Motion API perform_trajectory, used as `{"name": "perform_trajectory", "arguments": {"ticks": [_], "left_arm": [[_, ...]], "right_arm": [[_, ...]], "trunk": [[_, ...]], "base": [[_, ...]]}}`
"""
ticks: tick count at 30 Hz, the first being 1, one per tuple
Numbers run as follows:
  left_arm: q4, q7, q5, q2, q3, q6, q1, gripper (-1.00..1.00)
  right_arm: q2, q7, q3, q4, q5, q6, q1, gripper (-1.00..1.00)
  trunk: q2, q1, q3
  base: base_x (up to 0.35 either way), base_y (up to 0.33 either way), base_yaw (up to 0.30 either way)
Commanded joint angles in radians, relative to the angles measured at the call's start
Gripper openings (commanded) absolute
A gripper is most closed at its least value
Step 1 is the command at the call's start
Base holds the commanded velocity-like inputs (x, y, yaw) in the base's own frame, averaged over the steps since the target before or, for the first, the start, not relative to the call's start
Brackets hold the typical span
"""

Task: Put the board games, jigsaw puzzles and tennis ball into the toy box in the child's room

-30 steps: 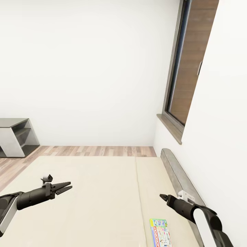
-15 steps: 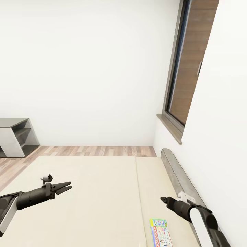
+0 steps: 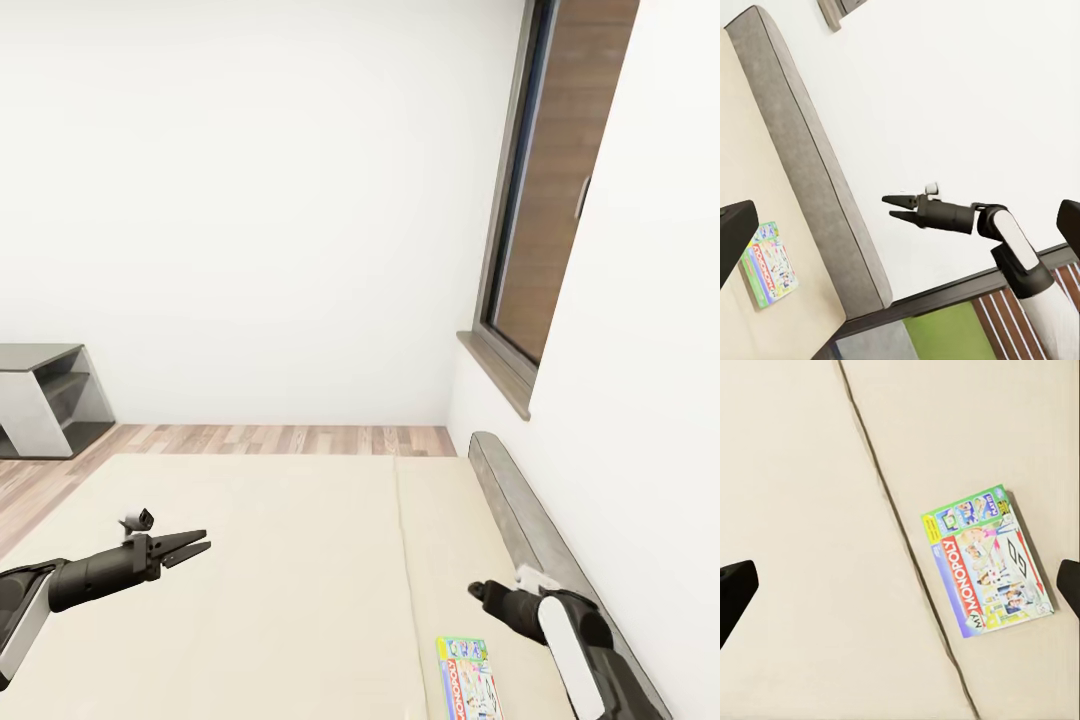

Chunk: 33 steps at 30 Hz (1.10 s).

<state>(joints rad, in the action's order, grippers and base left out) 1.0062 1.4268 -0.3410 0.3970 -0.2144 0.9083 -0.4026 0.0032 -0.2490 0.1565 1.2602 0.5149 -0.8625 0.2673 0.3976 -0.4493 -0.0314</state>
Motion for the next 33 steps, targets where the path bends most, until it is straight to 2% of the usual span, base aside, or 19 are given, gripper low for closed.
{"name": "perform_trajectory", "arguments": {"ticks": [1,2,4,7,8,13,20,25,33], "left_arm": [[0.000,0.003,-0.002,0.000,0.001,0.011,-0.001,1.00],[0.000,0.003,-0.002,0.000,0.001,0.011,-0.001,1.00],[0.000,0.003,-0.003,0.000,0.001,0.011,-0.001,1.00],[0.000,0.003,-0.003,0.000,0.001,0.011,-0.001,1.00],[0.000,0.003,-0.003,0.000,0.001,0.011,-0.001,1.00],[0.001,0.003,-0.004,0.000,0.001,0.011,-0.001,1.00],[0.001,0.003,-0.004,0.000,0.001,0.011,-0.001,1.00],[0.001,0.004,-0.004,0.000,0.001,0.011,-0.001,1.00],[0.002,0.004,-0.004,0.000,0.001,0.011,-0.001,1.00]], "right_arm": [[0.001,-0.012,0.001,-0.054,-0.006,-0.001,0.029,1.00],[0.001,-0.012,0.001,-0.054,-0.006,-0.001,0.029,1.00],[0.003,-0.015,0.001,-0.166,-0.055,0.006,0.091,1.00],[0.003,-0.015,0.001,-0.251,-0.095,0.024,0.148,1.00],[0.003,-0.015,0.001,-0.308,-0.116,0.036,0.194,1.00],[0.002,-0.015,0.001,-0.473,-0.145,0.054,0.320,1.00],[-0.002,-0.015,0.001,-0.701,-0.160,0.087,0.479,1.00],[-0.003,-0.015,0.001,-0.794,-0.165,0.133,0.537,1.00],[-0.010,-0.010,-0.014,-0.837,-0.212,0.158,0.560,1.00]], "trunk": [[0.002,-0.001,-0.003],[0.002,-0.001,-0.004],[0.002,-0.001,-0.005],[0.002,-0.001,-0.008],[0.002,-0.001,-0.008],[0.002,-0.001,-0.014],[0.002,-0.001,-0.023],[0.002,-0.001,-0.031],[0.002,-0.001,-0.043]], "base": [[0.000,0.000,0.000],[0.000,0.000,0.000],[0.000,0.000,0.000],[0.000,0.000,0.000],[0.000,0.000,0.000],[0.000,0.000,0.000],[0.000,0.000,0.000],[0.000,0.000,0.000],[0.000,0.000,0.000]]}}
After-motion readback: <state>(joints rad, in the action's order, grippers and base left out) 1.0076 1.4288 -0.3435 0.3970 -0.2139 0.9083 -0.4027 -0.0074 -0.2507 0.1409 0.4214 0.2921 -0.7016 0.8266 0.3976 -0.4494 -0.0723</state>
